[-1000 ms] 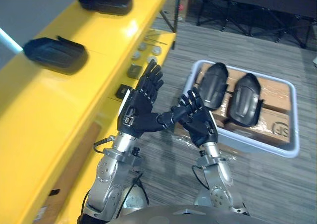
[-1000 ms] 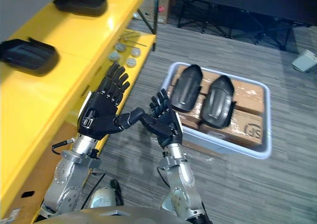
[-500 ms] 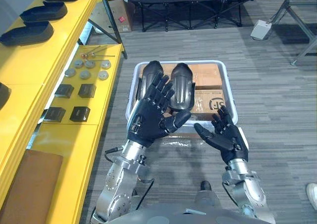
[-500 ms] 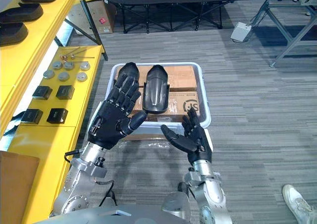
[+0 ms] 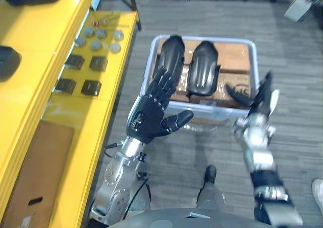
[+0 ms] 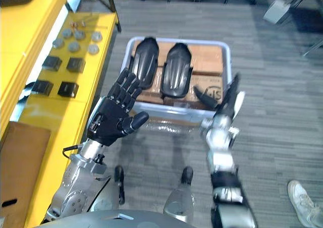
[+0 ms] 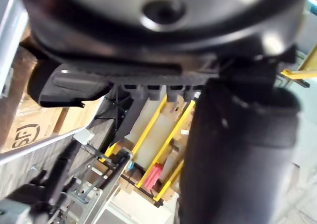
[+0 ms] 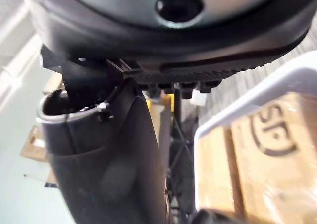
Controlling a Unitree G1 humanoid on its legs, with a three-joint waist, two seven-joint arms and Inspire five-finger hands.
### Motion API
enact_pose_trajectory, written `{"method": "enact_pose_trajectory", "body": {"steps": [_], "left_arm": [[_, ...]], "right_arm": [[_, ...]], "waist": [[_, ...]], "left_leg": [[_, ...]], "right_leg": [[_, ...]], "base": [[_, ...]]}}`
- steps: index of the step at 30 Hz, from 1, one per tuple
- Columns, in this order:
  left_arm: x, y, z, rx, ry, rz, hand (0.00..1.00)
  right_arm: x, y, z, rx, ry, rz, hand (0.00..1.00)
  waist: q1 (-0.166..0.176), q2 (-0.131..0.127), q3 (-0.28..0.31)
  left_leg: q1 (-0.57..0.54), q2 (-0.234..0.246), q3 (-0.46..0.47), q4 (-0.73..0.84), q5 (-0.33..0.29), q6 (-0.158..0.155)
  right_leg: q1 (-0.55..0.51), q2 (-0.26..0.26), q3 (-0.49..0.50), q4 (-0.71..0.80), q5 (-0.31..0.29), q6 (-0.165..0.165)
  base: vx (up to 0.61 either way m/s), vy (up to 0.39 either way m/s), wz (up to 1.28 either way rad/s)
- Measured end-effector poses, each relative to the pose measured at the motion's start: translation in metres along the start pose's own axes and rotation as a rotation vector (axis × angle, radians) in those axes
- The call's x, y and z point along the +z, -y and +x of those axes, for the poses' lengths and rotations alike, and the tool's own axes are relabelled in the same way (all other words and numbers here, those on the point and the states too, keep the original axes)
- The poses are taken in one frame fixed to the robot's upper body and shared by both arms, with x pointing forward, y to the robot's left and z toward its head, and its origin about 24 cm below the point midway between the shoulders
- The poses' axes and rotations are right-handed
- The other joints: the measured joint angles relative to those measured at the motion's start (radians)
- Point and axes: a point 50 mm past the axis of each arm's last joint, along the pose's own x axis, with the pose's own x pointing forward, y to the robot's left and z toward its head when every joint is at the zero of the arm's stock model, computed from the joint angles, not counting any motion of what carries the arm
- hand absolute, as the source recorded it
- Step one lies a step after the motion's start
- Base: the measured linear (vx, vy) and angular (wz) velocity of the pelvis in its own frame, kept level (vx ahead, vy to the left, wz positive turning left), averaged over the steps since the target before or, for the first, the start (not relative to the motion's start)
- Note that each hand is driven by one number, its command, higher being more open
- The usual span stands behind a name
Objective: Walk over and take three plastic housings, then place them on the shelf
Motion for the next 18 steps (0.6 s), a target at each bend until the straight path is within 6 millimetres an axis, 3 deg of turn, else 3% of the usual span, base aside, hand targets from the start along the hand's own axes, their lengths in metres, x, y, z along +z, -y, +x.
{"method": "enact_pose_trajectory", "body": {"steps": [3, 9, 13, 14, 18], "left_arm": [[-0.001, -0.003, -0.003, 0.007, -0.017, 0.010, 1.00], [-0.008, -0.012, -0.006, 0.026, -0.052, 0.017, 1.00], [-0.020, -0.019, -0.006, 0.058, -0.081, -0.074, 1.00], [-0.025, -0.022, -0.004, 0.079, -0.087, -0.109, 1.00], [-0.039, -0.030, -0.008, 0.134, -0.133, -0.158, 1.00]], "right_arm": [[0.025, 0.014, 0.028, -0.051, 0.068, -0.010, 1.00], [0.043, 0.032, 0.064, -0.095, 0.044, -0.013, 1.00], [0.047, 0.035, 0.084, -0.064, -0.020, -0.063, 1.00], [0.053, 0.036, 0.089, -0.054, -0.017, -0.080, 1.00], [0.068, 0.030, 0.099, -0.029, -0.019, -0.079, 1.00]], "waist": [[0.012, -0.009, 0.042], [0.026, -0.009, 0.109], [0.055, 0.013, 0.132], [0.060, 0.027, 0.144], [0.078, 0.040, 0.163]], "left_leg": [[-0.016, 0.000, -0.014, 0.004, 0.001, 0.000], [-0.056, -0.003, -0.043, 0.041, -0.003, 0.000], [-0.093, -0.004, -0.064, 0.068, -0.006, 0.003], [-0.105, -0.004, -0.075, 0.077, -0.007, 0.005], [-0.135, -0.005, -0.083, 0.101, -0.010, 0.006]], "right_leg": [[-0.009, 0.002, -0.001, 0.002, 0.003, -0.004], [-0.019, 0.002, -0.009, 0.006, 0.015, -0.007], [-0.032, 0.002, -0.026, 0.010, 0.016, -0.006], [-0.037, 0.002, -0.029, 0.021, 0.016, -0.006], [-0.053, 0.002, -0.031, 0.024, 0.016, -0.006]], "base": [[-0.03, -0.002, 0.07], [-0.01, 0.005, 0.12], [-0.02, -0.005, 0.10], [-0.03, -0.009, 0.10], [-0.03, -0.004, 0.06]]}}
